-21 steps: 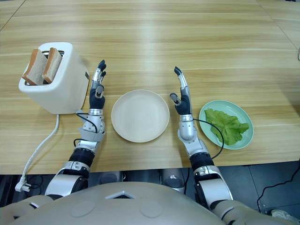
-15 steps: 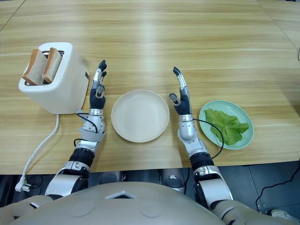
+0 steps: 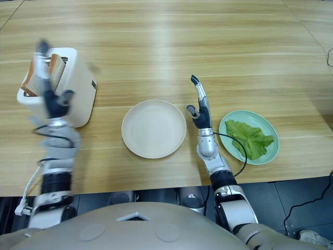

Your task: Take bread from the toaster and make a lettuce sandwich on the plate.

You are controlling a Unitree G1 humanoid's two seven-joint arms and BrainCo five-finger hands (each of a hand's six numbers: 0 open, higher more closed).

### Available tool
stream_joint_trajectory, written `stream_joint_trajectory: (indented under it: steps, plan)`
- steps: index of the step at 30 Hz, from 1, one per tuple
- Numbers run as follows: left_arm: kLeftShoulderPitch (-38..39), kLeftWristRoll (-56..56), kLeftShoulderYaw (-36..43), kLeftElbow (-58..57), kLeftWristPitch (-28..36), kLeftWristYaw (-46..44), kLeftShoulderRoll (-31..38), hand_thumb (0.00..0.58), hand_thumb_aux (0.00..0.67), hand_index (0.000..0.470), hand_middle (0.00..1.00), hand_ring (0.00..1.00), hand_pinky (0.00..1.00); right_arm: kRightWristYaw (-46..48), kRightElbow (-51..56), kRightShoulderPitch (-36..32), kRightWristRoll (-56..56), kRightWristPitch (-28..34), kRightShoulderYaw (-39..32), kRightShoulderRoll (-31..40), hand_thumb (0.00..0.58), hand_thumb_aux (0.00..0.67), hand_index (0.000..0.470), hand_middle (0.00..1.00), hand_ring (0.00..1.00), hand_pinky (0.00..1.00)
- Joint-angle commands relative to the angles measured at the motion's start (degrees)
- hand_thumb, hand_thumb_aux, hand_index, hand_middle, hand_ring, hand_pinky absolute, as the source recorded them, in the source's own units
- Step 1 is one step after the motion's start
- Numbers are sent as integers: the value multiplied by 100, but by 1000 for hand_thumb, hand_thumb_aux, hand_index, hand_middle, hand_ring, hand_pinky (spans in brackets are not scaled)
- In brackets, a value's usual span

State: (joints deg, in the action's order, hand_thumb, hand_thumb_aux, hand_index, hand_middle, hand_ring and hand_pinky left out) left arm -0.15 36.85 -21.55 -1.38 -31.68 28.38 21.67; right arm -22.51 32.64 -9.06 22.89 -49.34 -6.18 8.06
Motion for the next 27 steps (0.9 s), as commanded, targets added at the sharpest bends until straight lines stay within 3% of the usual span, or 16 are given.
stream_joint_trajectory:
  steps: [1, 10, 21, 23, 24, 25, 27]
  plan:
    - [307, 546, -335, -312, 845, 21, 673, 0, 0, 0, 0, 0, 0, 40, -145, 24, 69, -14, -1, 51, 0, 0, 0, 0, 0, 0]
    - [64, 287, -141, -1787, 1500, -217, 1843, 0, 0, 0, 0, 0, 0, 1, -51, -87, 145, -25, 3, 74, 0, 0, 0, 0, 0, 0]
    - [-556, -41, 742, -2933, 1634, -532, 2175, 0, 0, 0, 0, 0, 0, -6, 41, -225, 172, -20, -4, 78, 0, 0, 0, 0, 0, 0]
    - [-624, -30, 928, -2890, 1601, -577, 2181, 352, 250, 171, 0, 0, 0, -1, 42, -238, 181, -14, -10, 78, 0, 0, 0, 0, 0, 0]
    - [-646, -37, 1008, -2840, 1586, -604, 2174, 352, 250, 171, 0, 0, 0, 2, 49, -248, 189, -11, -15, 79, 0, 0, 0, 0, 0, 0]
    - [-667, -45, 1086, -2788, 1573, -638, 2163, 476, 386, 265, 0, 0, 0, 4, 58, -253, 195, -12, -20, 80, 0, 0, 0, 0, 0, 0]
    - [-732, -100, 1233, -2714, 1552, -758, 2109, 491, 407, 280, 0, 0, 0, 7, 68, -262, 207, -9, -29, 80, 0, 0, 0, 0, 0, 0]
